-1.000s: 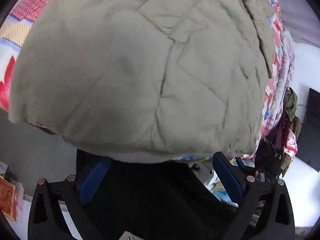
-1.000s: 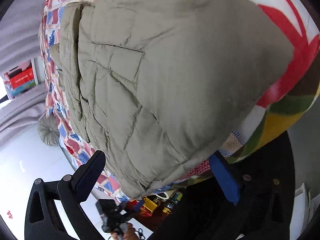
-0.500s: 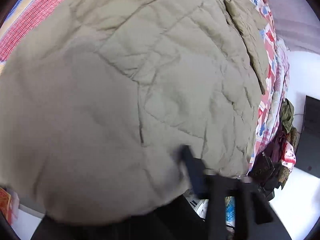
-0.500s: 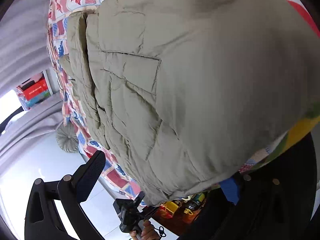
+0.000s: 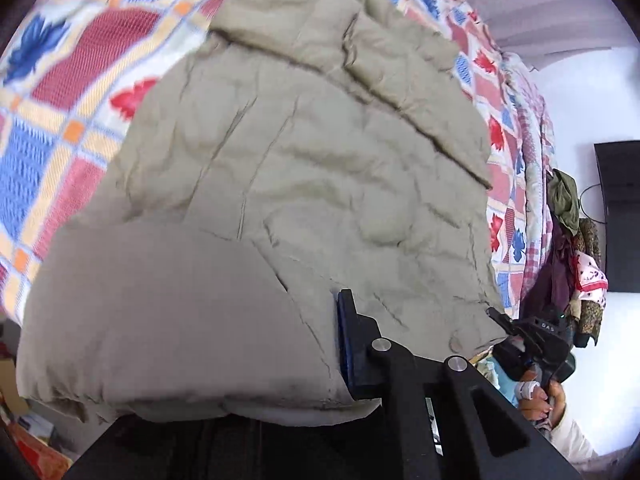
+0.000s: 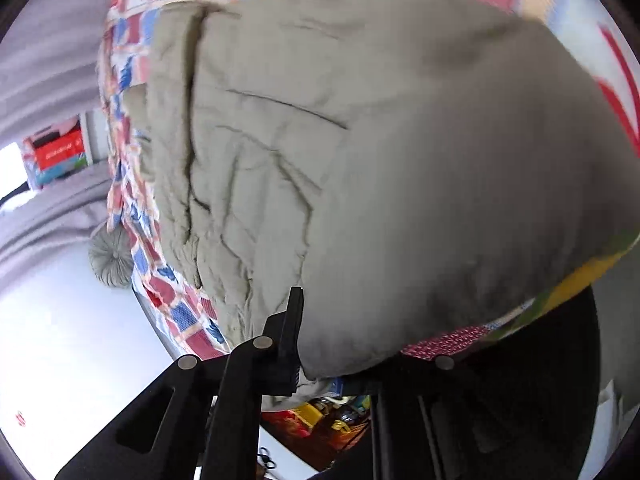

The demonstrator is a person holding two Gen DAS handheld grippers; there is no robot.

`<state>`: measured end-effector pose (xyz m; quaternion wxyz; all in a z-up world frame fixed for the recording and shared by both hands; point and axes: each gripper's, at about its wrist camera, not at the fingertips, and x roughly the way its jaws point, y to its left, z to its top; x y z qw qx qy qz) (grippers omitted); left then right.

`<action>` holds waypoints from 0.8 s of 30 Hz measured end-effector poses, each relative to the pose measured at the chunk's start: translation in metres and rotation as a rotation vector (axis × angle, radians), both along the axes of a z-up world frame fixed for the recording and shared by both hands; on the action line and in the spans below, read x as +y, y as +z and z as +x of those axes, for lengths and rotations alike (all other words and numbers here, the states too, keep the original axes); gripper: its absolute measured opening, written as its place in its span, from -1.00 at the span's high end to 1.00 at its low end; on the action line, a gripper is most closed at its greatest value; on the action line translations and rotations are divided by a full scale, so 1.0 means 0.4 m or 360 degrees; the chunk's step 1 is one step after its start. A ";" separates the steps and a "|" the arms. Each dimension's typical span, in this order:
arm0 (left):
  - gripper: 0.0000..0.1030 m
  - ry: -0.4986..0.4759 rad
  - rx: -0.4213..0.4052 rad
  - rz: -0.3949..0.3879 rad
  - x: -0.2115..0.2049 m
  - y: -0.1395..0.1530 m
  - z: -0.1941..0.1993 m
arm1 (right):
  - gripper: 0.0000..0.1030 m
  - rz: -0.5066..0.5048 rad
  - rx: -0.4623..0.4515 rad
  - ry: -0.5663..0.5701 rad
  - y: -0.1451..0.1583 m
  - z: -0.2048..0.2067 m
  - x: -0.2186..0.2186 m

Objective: Fold large clothes
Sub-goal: 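Grasp the jacket hem with both grippers and fold it up toward the collar, then open both grippers to release the folded hem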

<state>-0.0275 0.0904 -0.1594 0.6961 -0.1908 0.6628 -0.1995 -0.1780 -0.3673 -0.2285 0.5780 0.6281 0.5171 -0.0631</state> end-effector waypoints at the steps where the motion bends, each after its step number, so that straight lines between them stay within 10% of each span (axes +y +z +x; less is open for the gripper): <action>1: 0.65 -0.0004 -0.0033 0.0005 -0.011 0.017 0.009 | 0.76 -0.0046 -0.0027 0.0040 0.026 0.019 -0.002; 15: 0.65 0.0004 -0.0606 0.0012 -0.081 0.278 0.339 | 0.82 -0.0698 -0.0454 0.0441 0.376 0.391 -0.037; 24: 0.65 0.0066 -0.0756 0.0224 -0.175 0.214 0.640 | 0.82 -0.0960 -0.0596 0.0571 0.433 0.757 -0.061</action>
